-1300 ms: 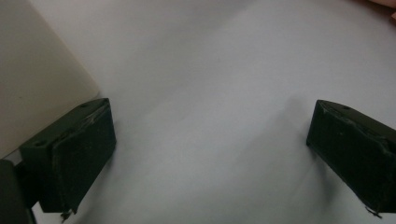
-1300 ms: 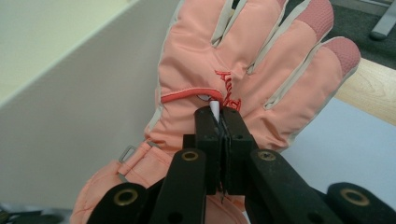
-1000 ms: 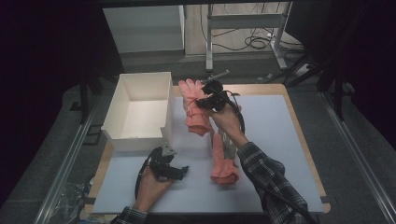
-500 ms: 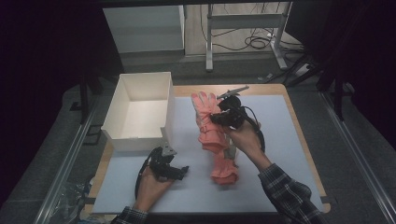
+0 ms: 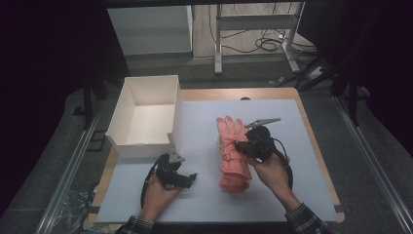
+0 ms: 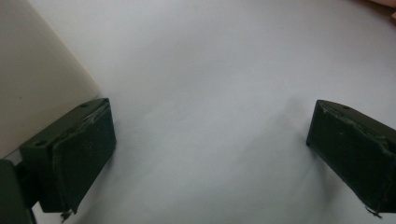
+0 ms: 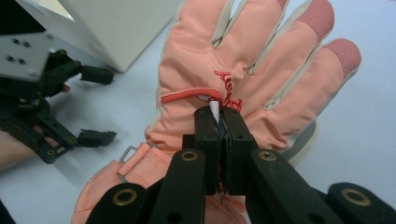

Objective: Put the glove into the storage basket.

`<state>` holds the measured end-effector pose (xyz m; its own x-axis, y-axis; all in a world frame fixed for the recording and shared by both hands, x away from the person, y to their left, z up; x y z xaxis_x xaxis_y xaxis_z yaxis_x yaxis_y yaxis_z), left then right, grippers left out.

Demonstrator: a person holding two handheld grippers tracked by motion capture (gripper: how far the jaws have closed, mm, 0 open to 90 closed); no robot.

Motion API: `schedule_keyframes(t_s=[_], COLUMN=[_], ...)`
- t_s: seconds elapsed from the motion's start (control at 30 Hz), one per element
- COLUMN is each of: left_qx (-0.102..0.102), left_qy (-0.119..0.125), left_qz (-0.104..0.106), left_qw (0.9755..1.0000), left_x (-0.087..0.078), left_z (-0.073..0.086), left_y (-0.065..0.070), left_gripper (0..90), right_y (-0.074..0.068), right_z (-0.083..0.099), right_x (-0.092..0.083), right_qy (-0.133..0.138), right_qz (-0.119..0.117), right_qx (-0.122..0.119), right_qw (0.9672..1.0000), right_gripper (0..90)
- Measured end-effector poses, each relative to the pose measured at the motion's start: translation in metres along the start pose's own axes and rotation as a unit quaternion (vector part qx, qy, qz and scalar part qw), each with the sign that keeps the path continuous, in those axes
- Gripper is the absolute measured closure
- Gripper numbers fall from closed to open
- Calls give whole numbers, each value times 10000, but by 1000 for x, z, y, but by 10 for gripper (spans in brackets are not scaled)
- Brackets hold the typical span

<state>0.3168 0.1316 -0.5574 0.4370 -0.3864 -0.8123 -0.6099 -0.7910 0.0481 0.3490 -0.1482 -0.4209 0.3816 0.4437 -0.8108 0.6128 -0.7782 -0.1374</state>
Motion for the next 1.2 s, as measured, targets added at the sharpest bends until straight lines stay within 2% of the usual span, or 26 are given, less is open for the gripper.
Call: schedule_keyframes(t_s=[0.23,0.3,0.43,0.53,0.67,0.7,0.73,0.8,0.9,0.93,1.03,1.07,1.2], left_qx=[17,16,20,18,18,18,18,21,21,20,5,5,23], left_qy=[0,0,0,1,0,0,0,-2,-3,-4,-5,-6,-4], left_qz=[-6,-6,-10,-11,-10,-10,-10,-11,-12,-10,-3,-3,-12], left_qw=[10000,10000,10000,10000,10000,10000,10000,10000,10000,10000,10000,10000,10000], left_x=[0,0,0,0,0,0,0,0,0,0,0,0,0], left_z=[0,0,0,0,0,0,0,0,0,0,0,0,0], left_y=[0,0,0,0,0,0,0,0,0,0,0,0,0], left_gripper=[14,14,14,14,14,14,14,14,14,14,14,14,14], right_y=[1,1,-1,0,0,1,1,2,6,9,13,19,33], right_z=[14,18,24,29,30,30,30,30,28,27,28,29,36], right_x=[22,29,37,46,47,47,44,43,32,25,15,7,-3], right_qy=[-181,-209,-276,-295,-268,-249,-202,-161,48,125,224,345,423], right_qz=[105,288,477,527,517,519,484,470,325,324,391,408,417], right_qx=[125,103,106,134,106,69,22,30,66,-20,-83,-26,25], right_qw=[9997,9993,9984,9981,9982,9983,9986,9988,9994,9994,9989,9986,9982], right_gripper=[864,863,863,860,839,815,752,722,627,589,562,555,555])
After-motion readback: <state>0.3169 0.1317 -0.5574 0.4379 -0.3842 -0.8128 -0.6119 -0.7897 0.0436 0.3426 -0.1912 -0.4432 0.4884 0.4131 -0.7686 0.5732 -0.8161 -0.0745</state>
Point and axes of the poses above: each handheld gripper's, and its own axes: x roughly forward along the jaws, z roughly out of its underside, y roughly to its right, the point moved 1 cm from there along x, roughly forward along the jaws, and after that the axes turned 8 degrees about -y, right-handed, at the moved point
